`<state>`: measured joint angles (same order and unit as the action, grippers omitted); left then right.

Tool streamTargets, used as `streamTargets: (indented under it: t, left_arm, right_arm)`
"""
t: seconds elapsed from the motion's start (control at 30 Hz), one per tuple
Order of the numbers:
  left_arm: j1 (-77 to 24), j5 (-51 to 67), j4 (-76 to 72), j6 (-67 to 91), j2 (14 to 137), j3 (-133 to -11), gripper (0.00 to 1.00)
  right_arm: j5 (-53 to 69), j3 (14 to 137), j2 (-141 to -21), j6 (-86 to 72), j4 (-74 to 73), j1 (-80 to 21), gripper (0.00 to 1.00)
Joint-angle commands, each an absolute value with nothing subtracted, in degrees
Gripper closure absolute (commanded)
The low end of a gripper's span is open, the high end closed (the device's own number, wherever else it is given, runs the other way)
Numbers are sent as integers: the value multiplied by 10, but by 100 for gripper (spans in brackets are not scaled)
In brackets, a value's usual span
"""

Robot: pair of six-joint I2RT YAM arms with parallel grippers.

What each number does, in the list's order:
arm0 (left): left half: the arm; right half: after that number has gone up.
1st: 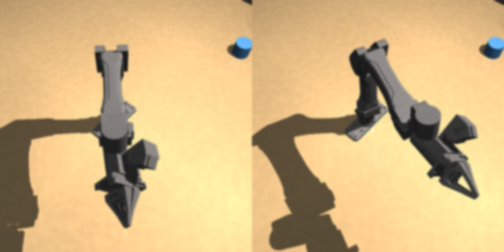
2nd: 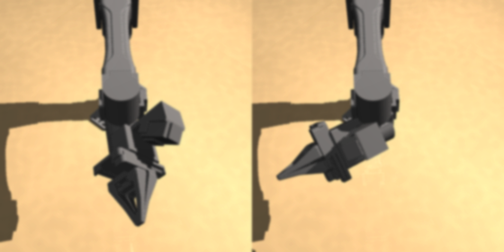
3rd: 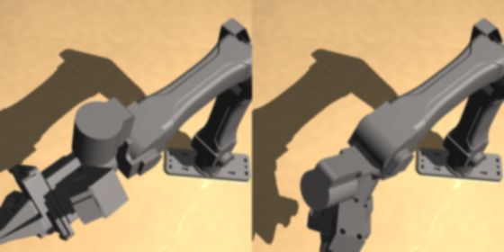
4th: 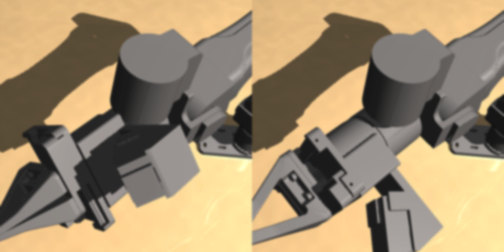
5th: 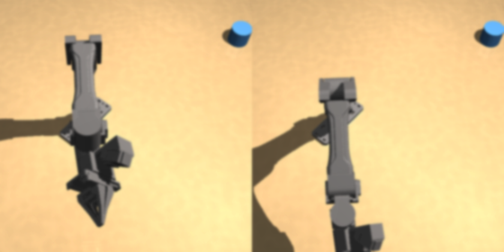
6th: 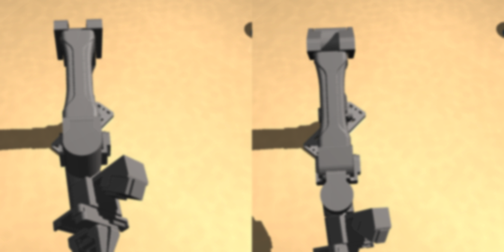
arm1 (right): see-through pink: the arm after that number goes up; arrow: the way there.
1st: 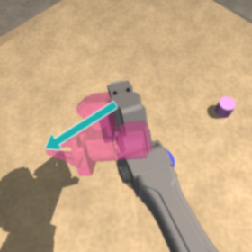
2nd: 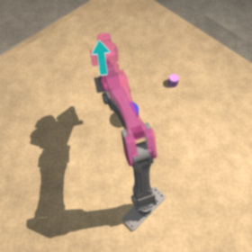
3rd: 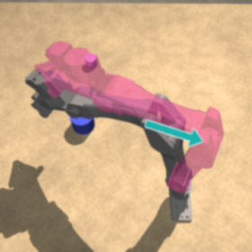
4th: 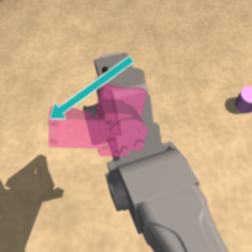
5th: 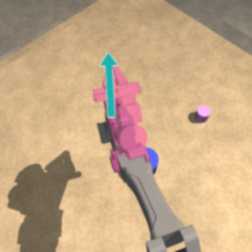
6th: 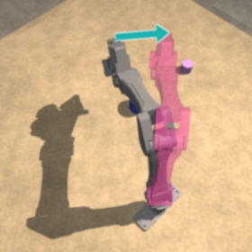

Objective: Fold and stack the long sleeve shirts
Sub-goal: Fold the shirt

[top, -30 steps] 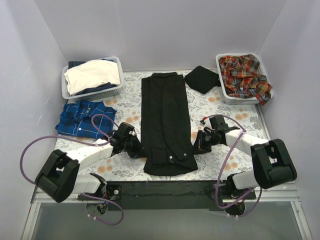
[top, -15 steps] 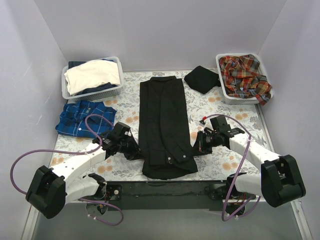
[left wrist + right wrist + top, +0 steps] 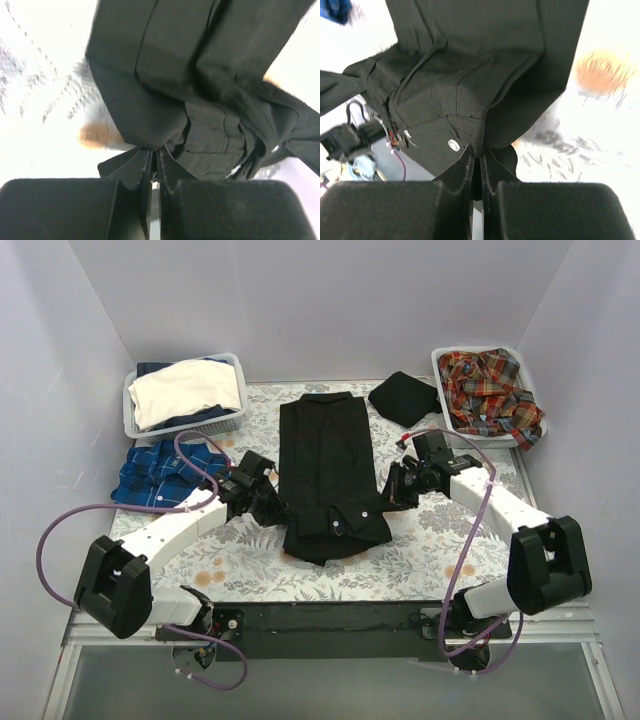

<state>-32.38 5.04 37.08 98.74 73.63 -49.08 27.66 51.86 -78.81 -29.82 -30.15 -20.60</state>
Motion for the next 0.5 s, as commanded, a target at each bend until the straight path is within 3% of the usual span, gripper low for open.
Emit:
streamTargets:
  t: [0.0,0.23,0.47]
  left_arm:
    - [-306,-36,391,970,778,-540,100]
    - [-249,-33,345,926,863,-590,100]
    - [-223,-10,324,857,994,-707,90]
  right_arm:
    - [238,586,-845,-297,-305,-198,99]
    - [236,666,-954,-308,-287,-192,99]
    - [227,723,-1032,-316,-287,-178,99]
